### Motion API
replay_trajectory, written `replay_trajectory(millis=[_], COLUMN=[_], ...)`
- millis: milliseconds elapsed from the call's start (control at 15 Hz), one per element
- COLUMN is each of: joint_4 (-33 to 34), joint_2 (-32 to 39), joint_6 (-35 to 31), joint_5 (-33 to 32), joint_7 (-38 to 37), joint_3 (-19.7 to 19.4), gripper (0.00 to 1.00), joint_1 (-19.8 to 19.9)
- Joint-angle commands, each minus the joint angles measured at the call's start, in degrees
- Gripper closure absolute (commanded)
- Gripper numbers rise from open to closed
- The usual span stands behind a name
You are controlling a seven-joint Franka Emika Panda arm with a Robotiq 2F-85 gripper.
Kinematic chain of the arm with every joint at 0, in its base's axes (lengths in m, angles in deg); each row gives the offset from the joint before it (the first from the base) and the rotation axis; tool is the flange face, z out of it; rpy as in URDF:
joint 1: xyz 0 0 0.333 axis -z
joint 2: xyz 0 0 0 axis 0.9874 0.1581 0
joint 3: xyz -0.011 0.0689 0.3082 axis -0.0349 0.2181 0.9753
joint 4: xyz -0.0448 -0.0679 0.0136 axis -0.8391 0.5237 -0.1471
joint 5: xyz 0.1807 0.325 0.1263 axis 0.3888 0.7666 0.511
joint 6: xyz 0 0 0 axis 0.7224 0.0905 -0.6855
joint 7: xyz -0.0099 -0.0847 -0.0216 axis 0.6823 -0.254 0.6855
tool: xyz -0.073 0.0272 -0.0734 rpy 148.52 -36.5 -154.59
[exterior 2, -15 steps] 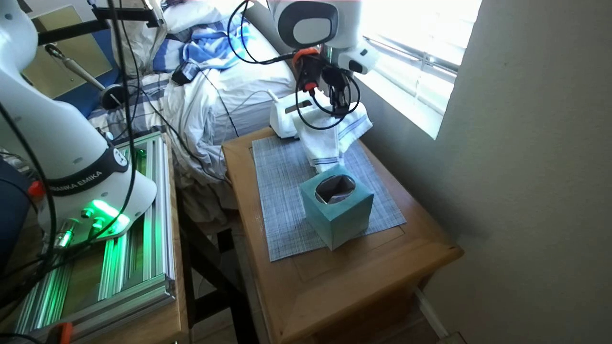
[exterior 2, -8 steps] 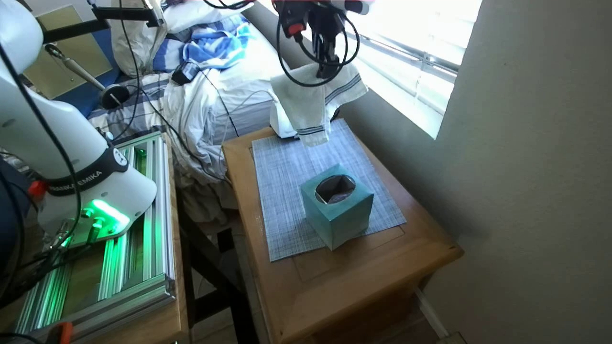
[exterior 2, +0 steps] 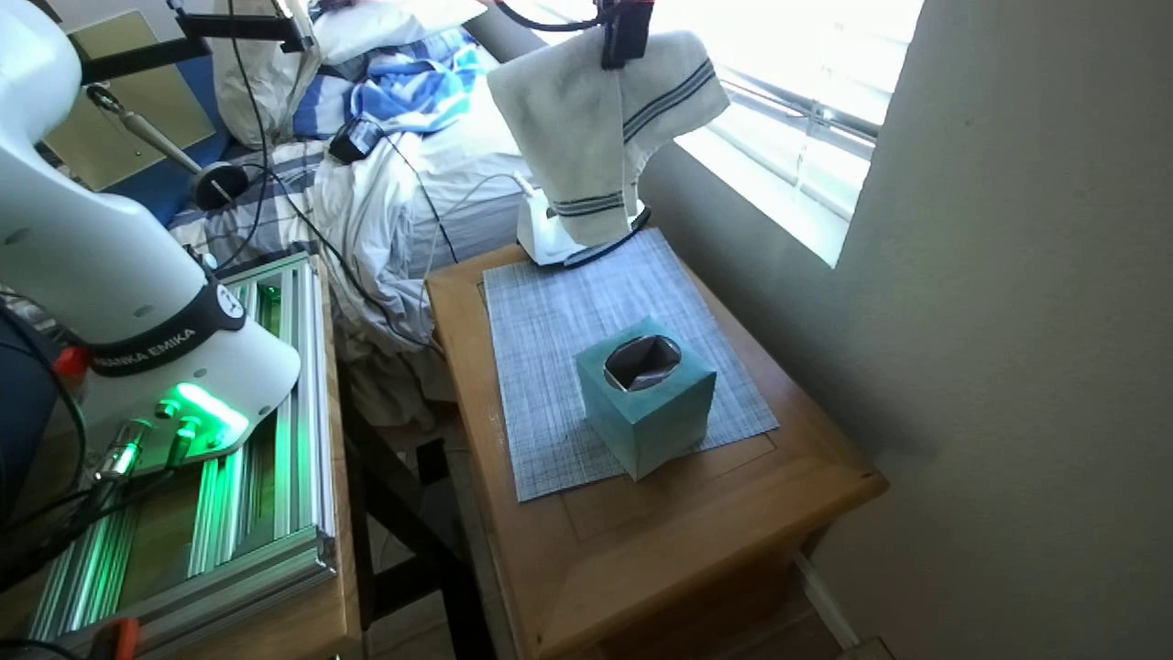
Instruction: Put the towel on the tissue box
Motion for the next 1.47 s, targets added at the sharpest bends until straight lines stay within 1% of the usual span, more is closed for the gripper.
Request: replay_trajectory(millis=[0, 200, 400, 867, 1133, 1400], joint_4=[0.8, 0.3, -1.0, -1.4, -1.4, -1.5], joint_2=[-0.6, 0.9, 3.1, 9.8, 9.6, 7.1], joint_6=[0.1, -0.6, -2.6, -7.3, -8.1, -8.5], joint_5=[-5.8, -7.1, -5.1, -5.5, -4.9, -8.6], joint_7=[-4.8, -5.5, -3.9, -6.2, -6.3, -9.7], joint_3=[-3.6, -6.2, -8.4, -11.7, -12.8, -14.3], gripper=[0.97, 0.97, 0.97, 0.97, 0.97, 0.97], joint_1=[0.7, 1.6, 2.4, 4.7, 5.9, 6.5])
